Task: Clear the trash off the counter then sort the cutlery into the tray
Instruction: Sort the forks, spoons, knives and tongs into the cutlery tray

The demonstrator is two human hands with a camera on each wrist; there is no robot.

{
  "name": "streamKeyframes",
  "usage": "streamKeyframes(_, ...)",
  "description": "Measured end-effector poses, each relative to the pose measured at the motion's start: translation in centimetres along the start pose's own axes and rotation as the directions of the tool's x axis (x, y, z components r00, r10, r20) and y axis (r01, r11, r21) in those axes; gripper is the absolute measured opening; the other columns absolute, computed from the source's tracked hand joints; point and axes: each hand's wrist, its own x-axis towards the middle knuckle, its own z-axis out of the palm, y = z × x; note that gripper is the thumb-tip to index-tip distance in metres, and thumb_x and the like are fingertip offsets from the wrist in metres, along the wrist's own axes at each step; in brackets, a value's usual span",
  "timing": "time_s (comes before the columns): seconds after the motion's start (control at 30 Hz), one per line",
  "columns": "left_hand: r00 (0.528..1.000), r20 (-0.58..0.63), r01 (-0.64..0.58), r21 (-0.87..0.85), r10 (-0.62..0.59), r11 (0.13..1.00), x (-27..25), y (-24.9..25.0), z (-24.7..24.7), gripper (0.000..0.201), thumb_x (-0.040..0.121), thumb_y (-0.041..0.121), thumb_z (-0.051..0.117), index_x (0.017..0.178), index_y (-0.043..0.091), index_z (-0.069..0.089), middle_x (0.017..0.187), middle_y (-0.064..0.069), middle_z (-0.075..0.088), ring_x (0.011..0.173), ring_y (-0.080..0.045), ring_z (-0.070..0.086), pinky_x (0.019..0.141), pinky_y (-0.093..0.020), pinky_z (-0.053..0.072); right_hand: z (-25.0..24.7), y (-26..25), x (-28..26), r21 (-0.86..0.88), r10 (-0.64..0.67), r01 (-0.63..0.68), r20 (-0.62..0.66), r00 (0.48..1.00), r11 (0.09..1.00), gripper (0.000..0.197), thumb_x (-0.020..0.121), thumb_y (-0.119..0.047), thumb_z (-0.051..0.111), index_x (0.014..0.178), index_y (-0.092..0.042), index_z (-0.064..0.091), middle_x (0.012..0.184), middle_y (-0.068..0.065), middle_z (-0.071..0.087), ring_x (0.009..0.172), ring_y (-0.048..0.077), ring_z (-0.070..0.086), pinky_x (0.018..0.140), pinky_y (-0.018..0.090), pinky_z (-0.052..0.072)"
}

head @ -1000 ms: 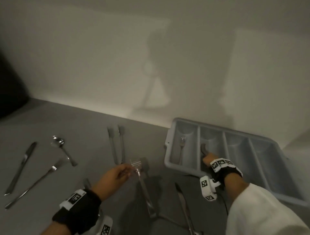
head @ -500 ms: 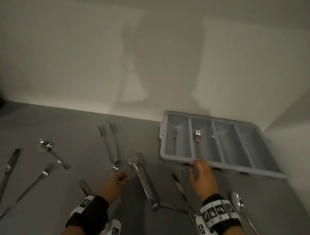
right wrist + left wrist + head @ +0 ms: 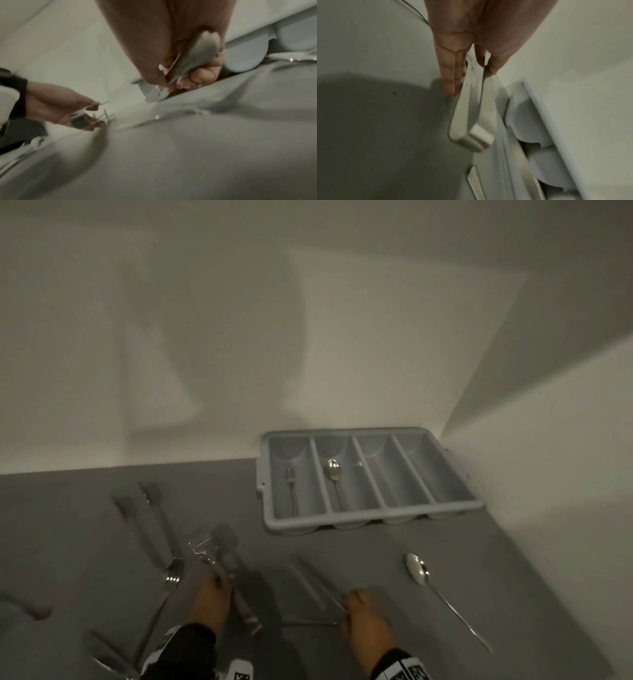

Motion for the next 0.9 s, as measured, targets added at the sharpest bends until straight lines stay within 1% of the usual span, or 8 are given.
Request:
streamKeyframes(0.1,0.99,-0.141,-0.034,-0.077,0.023,0.996,1.6,-2.3,-0.9,0.028,0.084,0.038,0.051,0.067,0.016,0.051,0.068,-0.02,0.057,0.071,-0.044,0.059,0.067,-0.043,0.047,-3.6,-1.0,-0.7,0.014,-0.049,0.05,-0.059,0.997,0.999,0.026,0.092,-0.024,0.037,0.115,-0.018,0.045,0.109,0.003,0.059,0.102,0.028,0.059,0.083,0.03,0.041)
streamKeyframes(0.2,0.976,-0.219,-0.038,-0.193,-0.005,0.98,1.1,-1.3,-1.8,0.022,0.089,0.03,0.051,0.076,0.013,0.048,0.069,-0.021,0.055,0.065,-0.032,0.054,0.074,-0.055,0.05,-8.6,-1.4,0.3,0.127,-0.037,0.087,-0.35,0.936,0.988,0.012,0.095,-0.025,0.036,0.104,-0.026,0.045,0.07,0.001,0.056,0.064,0.019,0.055,0.065,0.028,0.035)
streamKeyframes(0.3,0.948,-0.311,-0.15,-0.255,0.066,0.955,-1.2,2.9,-2.3,0.021,0.092,0.021,0.05,0.08,0.004,0.046,0.075,-0.015,0.053,0.076,-0.024,0.049,0.078,-0.043,0.04,-13.3,0.0,4.8,0.26,0.064,0.074,-0.484,0.873,0.963,0.02,0.093,-0.01,0.04,0.11,-0.016,0.049,0.082,0.012,0.059,0.079,0.029,0.058,0.068,0.025,0.036)
streamKeyframes(0.43,0.92,-0.359,-0.252,-0.241,0.155,0.937,-3.5,7.2,-1.1,0.021,0.091,0.019,0.053,0.082,0.001,0.049,0.071,-0.016,0.053,0.075,-0.023,0.051,0.07,-0.036,0.037,-16.9,3.4,14.0,0.108,0.161,-0.133,-0.32,0.934,0.985,0.043,0.083,0.005,0.04,0.126,-0.002,0.046,0.125,0.024,0.051,0.115,0.036,0.051,0.099,0.037,0.041)
streamKeyframes(0.57,0.919,-0.346,-0.283,-0.253,0.187,0.925,-4.5,9.4,1.3,0.008,0.091,0.009,0.05,0.092,0.01,0.058,0.065,-0.003,0.06,0.05,0.012,0.056,0.055,0.0,0.039,-16.9,4.8,19.7,-0.126,0.135,-0.164,-0.214,0.968,0.978,0.039,0.085,-0.002,0.042,0.124,-0.004,0.046,0.124,0.025,0.052,0.115,0.037,0.051,0.098,0.04,0.043)
streamKeyframes(0.7,0.942,-0.29,-0.252,-0.279,0.169,0.927,-4.3,10.0,3.5,0.041,0.089,0.012,0.054,0.076,0.049,0.063,0.066,0.018,0.07,0.054,-0.004,0.062,0.06,-0.007,0.045,-15.5,7.0,23.5,-0.227,0.121,-0.142,-0.105,0.987,0.963,0.055,0.083,-0.011,0.051,0.134,-0.017,0.034,0.116,0.018,0.062,0.105,0.033,0.059,0.093,0.039,0.049)
streamKeyframes(0.77,0.948,-0.232,-0.274,-0.24,0.219,0.931,-4.5,11.3,4.1,0.046,0.088,0.011,0.055,0.071,0.053,0.063,0.07,0.032,0.068,0.056,0.007,0.061,0.061,0.001,0.042,-14.8,7.8,24.6,-0.294,0.125,-0.137,-0.06,0.99,0.946,0.076,0.075,-0.017,0.063,0.139,-0.027,0.023,0.107,0.014,0.067,0.094,0.031,0.063,0.085,0.038,0.053)
streamKeyframes(0.9,0.909,-0.119,-0.414,-0.175,0.398,0.893,-4.5,16.4,5.9,0.02,0.088,0.018,0.056,0.087,0.037,0.06,0.083,0.03,0.069,0.073,0.016,0.059,0.068,0.005,0.04,-15.4,7.5,24.3,-0.335,0.184,-0.148,0.08,0.98,0.93,0.039,0.086,-0.024,0.058,0.123,-0.012,0.053,0.126,0.011,0.058,0.115,0.027,0.055,0.098,0.034,0.044)
